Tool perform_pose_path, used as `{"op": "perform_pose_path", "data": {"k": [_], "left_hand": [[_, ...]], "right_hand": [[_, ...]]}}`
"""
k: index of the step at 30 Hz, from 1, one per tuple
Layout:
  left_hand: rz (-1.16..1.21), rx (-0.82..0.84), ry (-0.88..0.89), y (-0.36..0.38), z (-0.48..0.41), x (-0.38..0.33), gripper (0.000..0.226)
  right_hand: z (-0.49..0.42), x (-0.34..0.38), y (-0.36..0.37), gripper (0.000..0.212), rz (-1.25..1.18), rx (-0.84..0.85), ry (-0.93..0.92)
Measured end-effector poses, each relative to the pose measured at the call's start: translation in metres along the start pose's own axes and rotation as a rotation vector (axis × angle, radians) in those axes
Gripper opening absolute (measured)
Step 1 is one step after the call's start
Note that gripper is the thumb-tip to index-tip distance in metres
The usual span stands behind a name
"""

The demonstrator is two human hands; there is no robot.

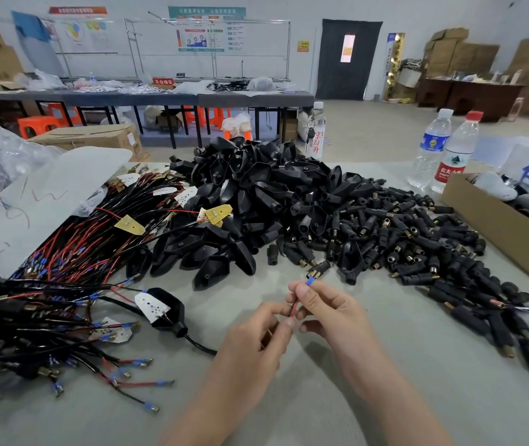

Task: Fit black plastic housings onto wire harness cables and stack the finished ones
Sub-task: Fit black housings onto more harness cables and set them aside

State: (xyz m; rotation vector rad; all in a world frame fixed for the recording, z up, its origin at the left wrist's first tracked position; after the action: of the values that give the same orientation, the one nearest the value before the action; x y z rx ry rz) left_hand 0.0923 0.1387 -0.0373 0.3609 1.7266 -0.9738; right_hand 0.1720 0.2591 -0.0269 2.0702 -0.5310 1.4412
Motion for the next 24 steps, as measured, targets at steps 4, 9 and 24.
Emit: {"op": "perform_pose_path", "data": {"k": [4,9,24], "left_hand": [[0.094,-0.007,-0.058,-0.003,-0.005,0.003,0.013],[0.238,0.004,-0.141,-0.007,-0.004,0.002,0.018],[0.225,-0.077,-0.137,-0.018,0.000,-0.003,0.027]], "right_hand": [[0.000,-0.006,-0.004,0.026,0.043,-0.030,0.013],[-0.002,-0.006,-0.025,0.015,0.322,-0.224,-0.074],[-0.048,-0.010,-0.039,0.049,0.857,-0.243,0.140]]}}
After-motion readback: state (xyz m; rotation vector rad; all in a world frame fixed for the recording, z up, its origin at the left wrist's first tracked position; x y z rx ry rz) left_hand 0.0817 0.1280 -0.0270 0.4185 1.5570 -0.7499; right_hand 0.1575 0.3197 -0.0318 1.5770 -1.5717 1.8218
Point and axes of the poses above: each hand's wrist, its own z-axis away from the middle knuckle, its own y-axis out of the palm, x = y × z, the point moved 5 cm from there along -z, towards the middle knuckle, and after that the axes turned 14 degrees about -y, right-handed, at the moved point
